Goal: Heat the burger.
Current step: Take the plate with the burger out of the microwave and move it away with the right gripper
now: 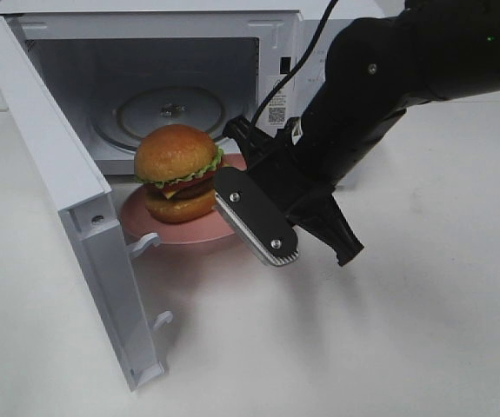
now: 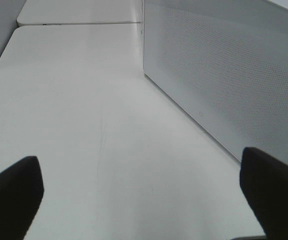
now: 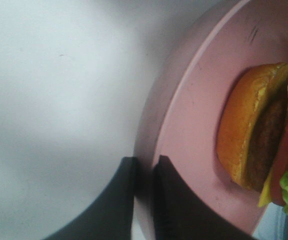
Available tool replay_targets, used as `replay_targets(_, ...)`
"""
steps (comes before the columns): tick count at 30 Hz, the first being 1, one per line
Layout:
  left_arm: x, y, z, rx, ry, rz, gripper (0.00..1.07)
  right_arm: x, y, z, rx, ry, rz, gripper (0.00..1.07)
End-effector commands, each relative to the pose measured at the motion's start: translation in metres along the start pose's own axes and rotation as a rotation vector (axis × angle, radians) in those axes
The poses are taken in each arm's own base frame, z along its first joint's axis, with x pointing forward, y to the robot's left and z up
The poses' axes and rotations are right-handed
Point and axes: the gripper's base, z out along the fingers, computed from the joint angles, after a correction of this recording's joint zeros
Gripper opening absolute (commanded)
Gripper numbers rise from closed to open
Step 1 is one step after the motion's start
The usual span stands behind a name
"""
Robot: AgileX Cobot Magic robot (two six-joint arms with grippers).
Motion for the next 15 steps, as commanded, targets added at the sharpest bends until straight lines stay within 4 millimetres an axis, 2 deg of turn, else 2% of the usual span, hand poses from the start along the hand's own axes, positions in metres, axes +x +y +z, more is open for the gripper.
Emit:
replay_targets(1,0.002,0.0,-0.002,-0.003,-0.021,0.001,1.0,0.001,-0.002,-0.012,0.093,0.012,0.012,0.0)
replay_targets(8,0.002,0.0,-0.002,-0.003,-0.021,0.001,1.0,-0.002,0.022,-0.022,0.068,0.009,0.027,0.0)
replay_targets(15,0.002,0.0,-0.002,-0.003,-0.021,0.001,1.0,-0.003,0.035,-0.036,0.083,0.012,0.08,0.0)
